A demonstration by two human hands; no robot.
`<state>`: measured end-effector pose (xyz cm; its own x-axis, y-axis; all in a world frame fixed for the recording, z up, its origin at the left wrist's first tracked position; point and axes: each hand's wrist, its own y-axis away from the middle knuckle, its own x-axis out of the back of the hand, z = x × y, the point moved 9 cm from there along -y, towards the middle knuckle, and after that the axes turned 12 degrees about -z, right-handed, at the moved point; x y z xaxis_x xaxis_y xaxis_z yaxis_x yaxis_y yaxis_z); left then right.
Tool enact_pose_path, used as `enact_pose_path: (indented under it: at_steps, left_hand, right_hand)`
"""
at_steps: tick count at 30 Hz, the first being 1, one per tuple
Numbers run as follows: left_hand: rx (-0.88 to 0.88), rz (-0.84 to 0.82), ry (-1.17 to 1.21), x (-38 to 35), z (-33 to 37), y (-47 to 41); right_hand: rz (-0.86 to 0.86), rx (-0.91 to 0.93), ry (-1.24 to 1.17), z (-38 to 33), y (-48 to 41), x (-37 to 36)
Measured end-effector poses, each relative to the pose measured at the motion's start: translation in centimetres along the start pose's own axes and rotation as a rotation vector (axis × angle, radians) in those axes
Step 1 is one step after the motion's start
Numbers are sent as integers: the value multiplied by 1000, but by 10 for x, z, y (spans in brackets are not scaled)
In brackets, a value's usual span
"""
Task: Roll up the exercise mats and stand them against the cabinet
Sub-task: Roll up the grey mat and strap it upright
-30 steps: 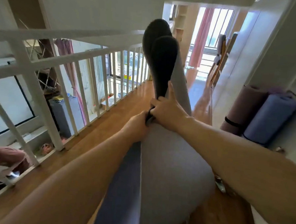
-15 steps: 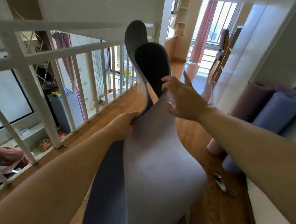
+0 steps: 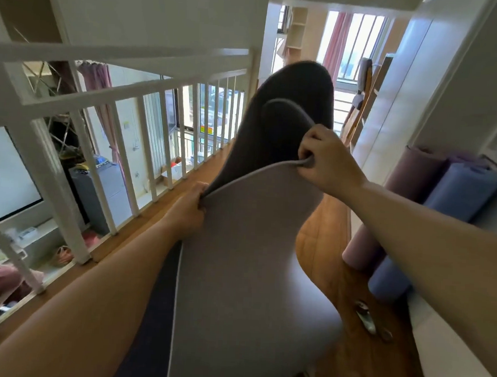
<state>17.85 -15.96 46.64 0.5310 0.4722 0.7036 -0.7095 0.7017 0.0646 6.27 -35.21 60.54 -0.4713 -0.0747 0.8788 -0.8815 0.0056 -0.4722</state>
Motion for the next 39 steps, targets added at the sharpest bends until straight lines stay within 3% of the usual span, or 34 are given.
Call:
enact_pose_path:
  at_steps: [3,5,8,13,16,19,22,27,30,39]
  left_hand:
    - [15,119,31,10,-3,-15]
    - [117,203,-40,14,-8,-24]
    - [305,200,-183,16,-15,-34]
    - [403,273,-522,26,-25,-33]
    - [404,245,-365,20,-49,-31]
    - [350,127,-155,12,-54,-29]
    - [255,-20,-124,-1,-29,-21]
    - [25,149,40,19,19,-2]
    - [-77,92,-47,17,27,6]
    - [-47,209,55,27,25,42]
  right_hand:
    - [58,139,45,-22,-3,2]
    - [75,185,74,-31,-5,-2]
    - [64,123,77,-24,-8,-14]
    - [-10,79,52,-22,-11,-41]
    - [-32,104,48,-37,-12,-52]
    - [-22,133,47,-49,-15,-56]
    - [1,195,86,-65,-18,-56]
    - [-27,306,54,-94,-13,-56]
    - [-61,263,-12,-95,0,-55]
    - [-8,294,-229,-105,34,-23]
